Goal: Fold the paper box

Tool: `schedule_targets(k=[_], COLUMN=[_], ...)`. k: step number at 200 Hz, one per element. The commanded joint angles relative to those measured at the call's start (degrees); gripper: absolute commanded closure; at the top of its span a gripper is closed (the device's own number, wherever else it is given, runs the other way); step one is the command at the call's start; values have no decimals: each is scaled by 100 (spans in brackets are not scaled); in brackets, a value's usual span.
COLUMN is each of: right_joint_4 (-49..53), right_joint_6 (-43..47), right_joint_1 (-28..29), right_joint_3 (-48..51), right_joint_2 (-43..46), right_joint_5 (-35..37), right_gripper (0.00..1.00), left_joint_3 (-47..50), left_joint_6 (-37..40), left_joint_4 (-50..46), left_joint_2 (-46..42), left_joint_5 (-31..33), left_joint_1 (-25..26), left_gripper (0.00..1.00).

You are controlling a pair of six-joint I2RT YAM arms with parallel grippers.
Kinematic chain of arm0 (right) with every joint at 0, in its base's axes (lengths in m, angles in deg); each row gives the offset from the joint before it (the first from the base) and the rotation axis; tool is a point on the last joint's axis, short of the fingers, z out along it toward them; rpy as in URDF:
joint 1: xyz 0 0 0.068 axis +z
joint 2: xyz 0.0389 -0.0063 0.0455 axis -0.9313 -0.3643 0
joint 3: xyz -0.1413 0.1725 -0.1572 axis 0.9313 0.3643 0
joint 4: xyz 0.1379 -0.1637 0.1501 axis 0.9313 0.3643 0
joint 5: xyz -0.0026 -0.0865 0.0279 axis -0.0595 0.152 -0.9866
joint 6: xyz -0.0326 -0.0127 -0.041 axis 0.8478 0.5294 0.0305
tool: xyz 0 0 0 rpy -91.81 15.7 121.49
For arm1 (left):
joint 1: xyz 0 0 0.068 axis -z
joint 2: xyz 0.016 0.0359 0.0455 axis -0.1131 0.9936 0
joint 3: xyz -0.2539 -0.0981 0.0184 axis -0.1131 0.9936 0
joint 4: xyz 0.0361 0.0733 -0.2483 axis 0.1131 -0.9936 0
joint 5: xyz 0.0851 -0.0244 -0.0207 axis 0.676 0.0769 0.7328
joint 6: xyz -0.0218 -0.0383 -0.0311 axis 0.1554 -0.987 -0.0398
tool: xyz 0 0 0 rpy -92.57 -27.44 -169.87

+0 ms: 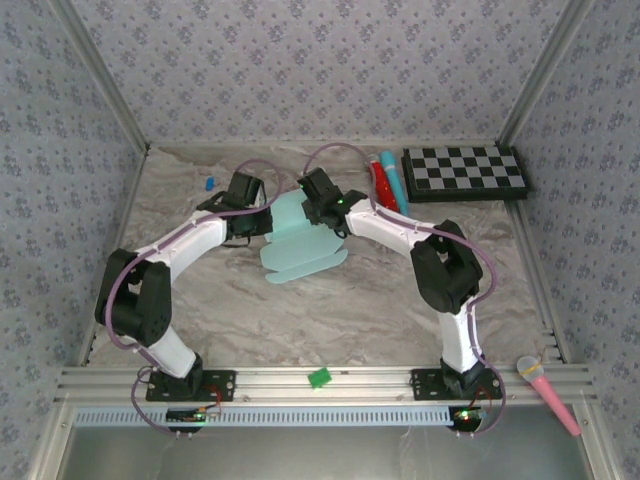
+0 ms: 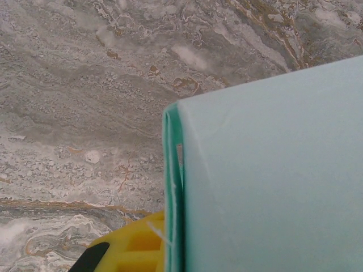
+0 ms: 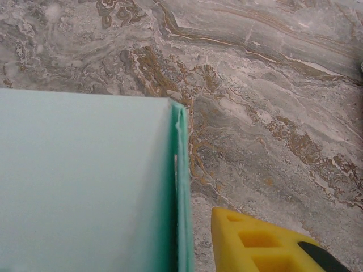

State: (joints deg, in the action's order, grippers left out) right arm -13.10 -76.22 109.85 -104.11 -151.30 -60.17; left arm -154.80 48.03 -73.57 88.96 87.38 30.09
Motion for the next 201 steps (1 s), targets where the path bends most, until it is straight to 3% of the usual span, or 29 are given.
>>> schedule_targets(k=[1,59,84,105,201], right_joint_4=[-214,-340,-358,-361,832], right_joint_6=[-18,-127,-224,-200,-514], right_joint_1=[-61,-114,-148,-161,-113], right_joint_3=[6,0,23,2,-735], right_joint_2=[286,289,268,205,-480], right_joint_5=[147,13,18,38,1445], right_gripper=[66,65,70,79,92], left_joint_3=[-98,-94,-98,-102,-161], left_joint_6=[86,86,89,95,130], left_joint_4=[-316,-350,-355,-360,-398], left_joint_2=[15,26,31,27,53], left_joint_5=[-12,-12,-12,-12,-20], left_joint_1=[5,12,13,9,13], left_gripper=[100,100,100,100,100])
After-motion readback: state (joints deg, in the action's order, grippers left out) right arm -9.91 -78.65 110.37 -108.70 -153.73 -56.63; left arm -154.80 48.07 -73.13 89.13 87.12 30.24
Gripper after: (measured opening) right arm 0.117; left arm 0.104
